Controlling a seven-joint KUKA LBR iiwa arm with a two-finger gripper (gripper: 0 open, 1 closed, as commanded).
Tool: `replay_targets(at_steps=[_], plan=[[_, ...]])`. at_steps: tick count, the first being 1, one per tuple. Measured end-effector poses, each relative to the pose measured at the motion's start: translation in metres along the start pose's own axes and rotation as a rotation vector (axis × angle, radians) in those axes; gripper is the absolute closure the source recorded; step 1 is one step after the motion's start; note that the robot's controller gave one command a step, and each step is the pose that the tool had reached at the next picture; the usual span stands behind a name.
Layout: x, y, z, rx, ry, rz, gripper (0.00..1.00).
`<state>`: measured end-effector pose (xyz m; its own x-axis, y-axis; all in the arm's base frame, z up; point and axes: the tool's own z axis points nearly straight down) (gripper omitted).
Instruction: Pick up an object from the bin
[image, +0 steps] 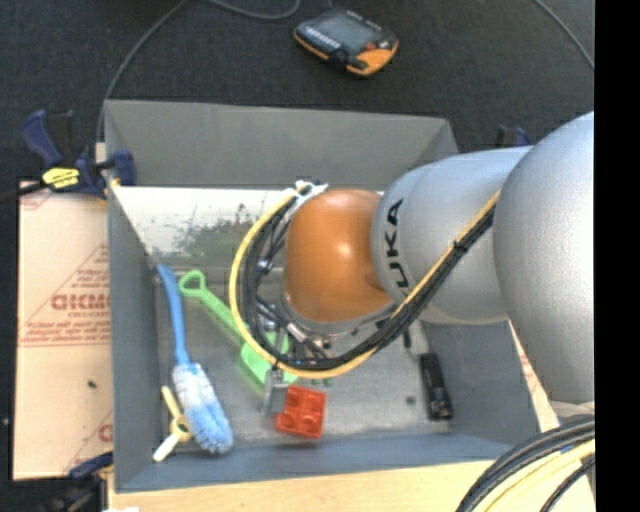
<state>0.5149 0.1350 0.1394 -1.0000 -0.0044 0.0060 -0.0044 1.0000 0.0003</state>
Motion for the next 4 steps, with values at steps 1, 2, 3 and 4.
replay_targets(at_steps=[1,2,3,4], plan=[[-0.002,-0.001,-0.005,-0.001,-0.008,0.005,0.00],[-0.084,-0.023,0.069,-0.002,-0.008,0.165,0.00],[-0.091,-0.020,0.068,-0.002,-0.014,0.090,0.00],[-0.111,0.050,0.068,-0.006,-0.009,0.504,0.00]])
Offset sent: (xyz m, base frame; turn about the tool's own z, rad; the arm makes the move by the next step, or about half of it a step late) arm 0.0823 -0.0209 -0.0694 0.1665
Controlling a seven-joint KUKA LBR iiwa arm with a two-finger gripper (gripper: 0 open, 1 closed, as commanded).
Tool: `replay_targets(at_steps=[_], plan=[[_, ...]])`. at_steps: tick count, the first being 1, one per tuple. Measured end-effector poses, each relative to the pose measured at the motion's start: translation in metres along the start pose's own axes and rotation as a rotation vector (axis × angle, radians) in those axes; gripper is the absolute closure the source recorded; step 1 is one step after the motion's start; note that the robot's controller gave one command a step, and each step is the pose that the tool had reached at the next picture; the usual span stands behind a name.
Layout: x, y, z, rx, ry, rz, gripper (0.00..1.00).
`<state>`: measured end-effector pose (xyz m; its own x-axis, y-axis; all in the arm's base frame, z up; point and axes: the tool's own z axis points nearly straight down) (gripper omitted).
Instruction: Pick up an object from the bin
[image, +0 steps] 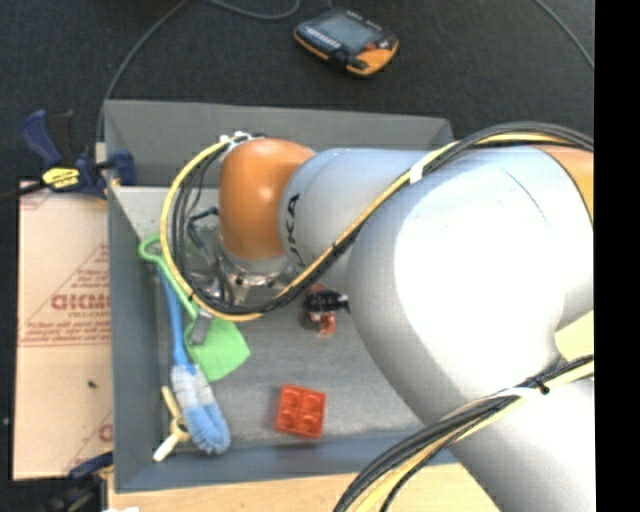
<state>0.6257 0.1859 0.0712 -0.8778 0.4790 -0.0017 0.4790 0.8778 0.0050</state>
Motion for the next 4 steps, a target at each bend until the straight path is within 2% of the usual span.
replay_targets(at_steps=[1,2,4], plan=[[-0.010,0.010,-0.001,0.000,-0.008,-0.326,0.00],[-0.002,-0.002,-0.001,0.001,0.000,-0.010,1.00],[-0.002,-0.002,-0.013,0.002,0.000,-0.011,1.00]])
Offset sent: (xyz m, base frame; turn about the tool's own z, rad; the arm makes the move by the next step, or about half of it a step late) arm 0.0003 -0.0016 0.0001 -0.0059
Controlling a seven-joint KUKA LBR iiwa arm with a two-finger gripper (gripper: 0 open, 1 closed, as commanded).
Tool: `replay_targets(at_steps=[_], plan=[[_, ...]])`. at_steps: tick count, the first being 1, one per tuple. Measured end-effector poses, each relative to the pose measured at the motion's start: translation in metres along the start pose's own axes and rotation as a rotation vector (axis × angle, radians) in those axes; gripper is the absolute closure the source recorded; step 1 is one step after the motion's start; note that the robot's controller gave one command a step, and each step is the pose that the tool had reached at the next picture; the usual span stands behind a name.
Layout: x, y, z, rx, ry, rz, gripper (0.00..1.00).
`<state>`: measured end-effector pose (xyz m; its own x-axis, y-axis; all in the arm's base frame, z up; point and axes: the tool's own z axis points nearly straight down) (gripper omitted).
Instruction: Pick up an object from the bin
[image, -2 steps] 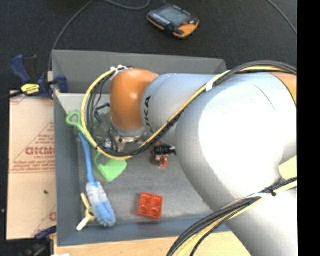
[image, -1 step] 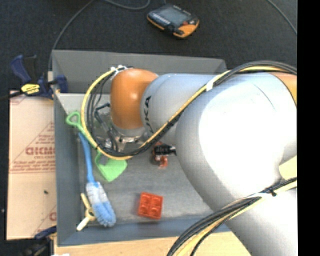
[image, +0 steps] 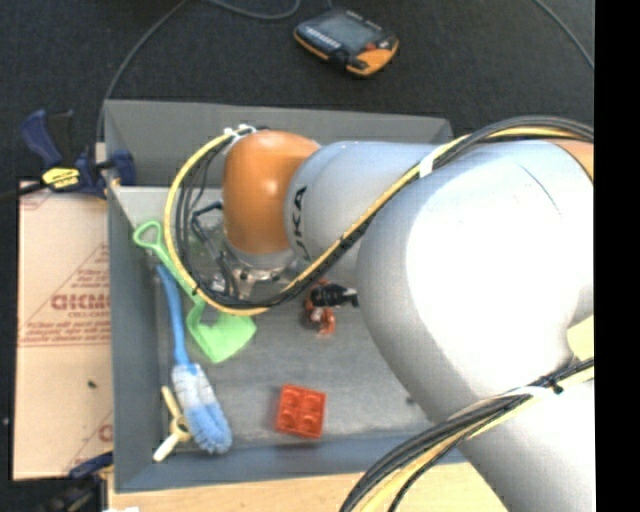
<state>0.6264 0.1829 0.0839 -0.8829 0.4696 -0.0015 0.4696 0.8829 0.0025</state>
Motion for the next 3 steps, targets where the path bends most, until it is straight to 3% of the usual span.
replay_targets(at_steps=[1,2,3], plan=[[0.001,-0.002,-0.024,0.004,0.005,0.000,1.00],[-0.001,0.001,-0.064,-0.004,-0.003,-0.001,1.00],[-0.001,0.000,-0.079,-0.003,-0.003,-0.002,1.00]])
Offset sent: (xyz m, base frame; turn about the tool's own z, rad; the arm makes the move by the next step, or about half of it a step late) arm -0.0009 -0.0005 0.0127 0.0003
